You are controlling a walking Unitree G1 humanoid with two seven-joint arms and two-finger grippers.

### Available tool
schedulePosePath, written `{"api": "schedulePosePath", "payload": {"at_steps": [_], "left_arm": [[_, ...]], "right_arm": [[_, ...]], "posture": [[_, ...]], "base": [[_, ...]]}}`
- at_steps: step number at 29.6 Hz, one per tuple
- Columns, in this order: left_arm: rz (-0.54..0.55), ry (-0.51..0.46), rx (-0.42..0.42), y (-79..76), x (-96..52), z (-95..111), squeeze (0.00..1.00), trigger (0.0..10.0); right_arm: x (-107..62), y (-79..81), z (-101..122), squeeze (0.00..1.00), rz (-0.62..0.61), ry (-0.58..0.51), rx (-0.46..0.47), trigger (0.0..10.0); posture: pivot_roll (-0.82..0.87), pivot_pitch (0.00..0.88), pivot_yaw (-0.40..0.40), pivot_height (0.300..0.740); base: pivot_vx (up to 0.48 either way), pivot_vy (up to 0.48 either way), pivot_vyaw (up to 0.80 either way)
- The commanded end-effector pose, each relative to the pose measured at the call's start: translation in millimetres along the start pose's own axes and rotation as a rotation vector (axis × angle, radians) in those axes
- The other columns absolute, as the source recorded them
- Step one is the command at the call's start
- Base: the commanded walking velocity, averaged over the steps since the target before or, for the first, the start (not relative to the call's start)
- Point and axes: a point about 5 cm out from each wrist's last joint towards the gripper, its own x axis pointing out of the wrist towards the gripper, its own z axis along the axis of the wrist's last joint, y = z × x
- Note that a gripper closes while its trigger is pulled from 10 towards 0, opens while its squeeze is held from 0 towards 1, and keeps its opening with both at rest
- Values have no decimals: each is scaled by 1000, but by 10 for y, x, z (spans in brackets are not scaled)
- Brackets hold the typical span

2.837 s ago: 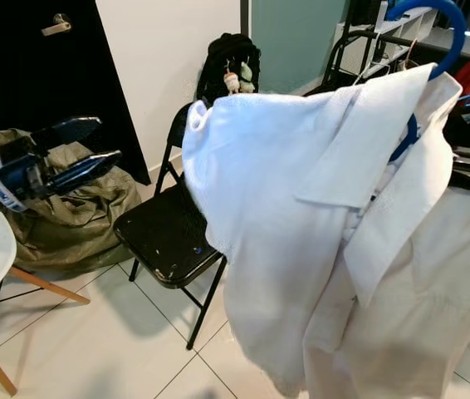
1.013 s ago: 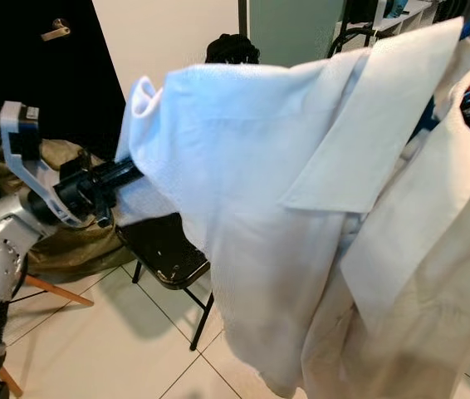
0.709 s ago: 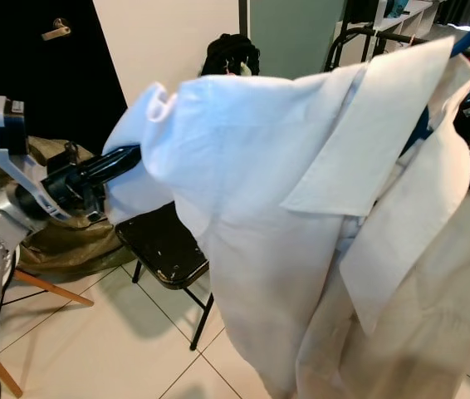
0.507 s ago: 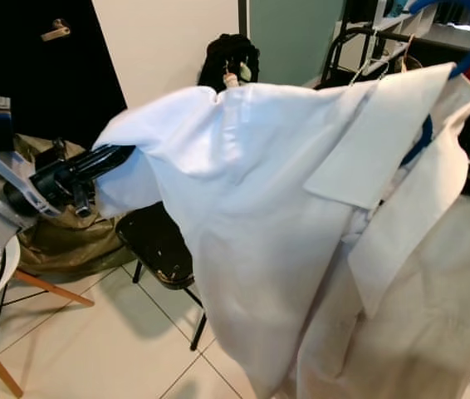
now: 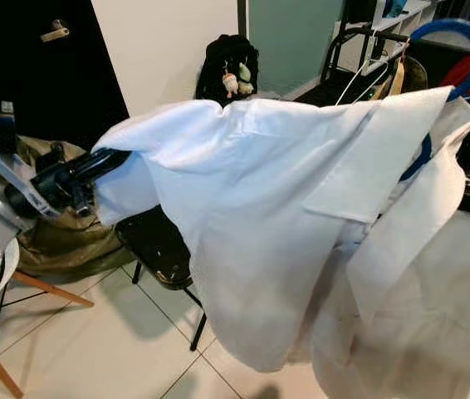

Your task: Hang hanger

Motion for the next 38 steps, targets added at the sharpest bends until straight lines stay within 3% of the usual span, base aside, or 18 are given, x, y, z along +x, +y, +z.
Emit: {"api": "schedulePosePath", "payload": {"at_steps": [1, 4, 5, 8, 14, 19, 20, 21, 22, 25, 26, 30, 31, 34, 35, 36, 37, 38], "left_arm": [[89, -3, -2, 93, -117, -37, 0, 0], [150, -2, -25, 165, -181, -121, 0, 0], [234, -25, -54, 257, -247, -183, 0, 0], [234, -25, -54, 257, -247, -183, 0, 0], [383, -65, -126, 372, -319, -342, 0, 0], [369, -40, -154, 336, -312, -429, 0, 0], [292, -12, -164, 250, -276, -460, 0, 9961], [292, -12, -164, 250, -276, -460, 0, 9961], [167, 32, -168, 109, -235, -500, 0, 10000], [167, 32, -168, 109, -235, -500, 0, 10000], [29, 62, -191, -55, -209, -522, 0, 10000], [29, 62, -191, -55, -209, -522, 0, 10000], [-87, 92, -226, -194, -214, -513, 1000, 10000], [-155, 158, -229, -257, -285, -517, 1000, 10000], [-164, 271, -185, -212, -439, -509, 1000, 10000], [-106, 368, -94, -55, -610, -402, 1000, 10000], [-60, 427, -27, 54, -723, -310, 1000, 10000], [-60, 427, -27, 54, -723, -310, 1000, 10000]], "right_arm": [[-37, 13, 37, 0, -7, -18, -12, 0], [-46, 20, 39, 0, -3, -19, -14, 0], [-31, 30, -8, 0, 4, 14, -7, 0], [-31, 30, -8, 0, 4, 14, -7, 0], [65, 83, -140, 0, 50, 48, 19, 0], [82, 91, -155, 0, 59, 43, 25, 0], [82, 91, -148, 0, 60, 42, 22, 0], [82, 91, -148, 0, 60, 42, 22, 0], [83, 90, -136, 0, 60, 38, 18, 0], [83, 90, -136, 0, 60, 38, 18, 0], [87, 85, -124, 0, 59, 35, 11, 0], [87, 85, -124, 0, 59, 35, 11, 0], [92, 78, -113, 0, 57, 33, 2, 0], [92, 70, -99, 0, 55, 33, -9, 0], [80, 60, -83, 0, 50, 43, -21, 0], [61, 52, -74, 0, 45, 61, -29, 0], [47, 47, -70, 0, 42, 74, -34, 0], [47, 47, -70, 0, 42, 74, -34, 0]], "posture": [[-167, 93, 41, 740], [-169, 93, 43, 740], [-173, 94, 45, 740], [-173, 94, 45, 740], [-169, 93, 46, 740], [-169, 93, 46, 740], [-168, 91, 49, 740], [-168, 91, 49, 740], [-167, 90, 49, 740], [-167, 90, 49, 740], [-165, 89, 51, 740], [-165, 89, 51, 740], [-165, 89, 51, 740], [-162, 84, 50, 740], [-165, 81, 48, 740], [-162, 80, 49, 740], [-162, 80, 49, 740], [-162, 80, 49, 740]], "base": [[0, 0, 0], [0, 0, 0], [0, 0, 0], [0, 0, 0], [0, 0, 0], [0, 0, 0], [0, 0, 0], [0, 0, 0], [0, 0, 0], [0, 0, 0], [0, 0, 0], [0, 0, 0], [0, 0, 0], [0, 0, 0], [0, 0, 0], [0, 0, 0], [0, 0, 0], [0, 0, 0]]}}
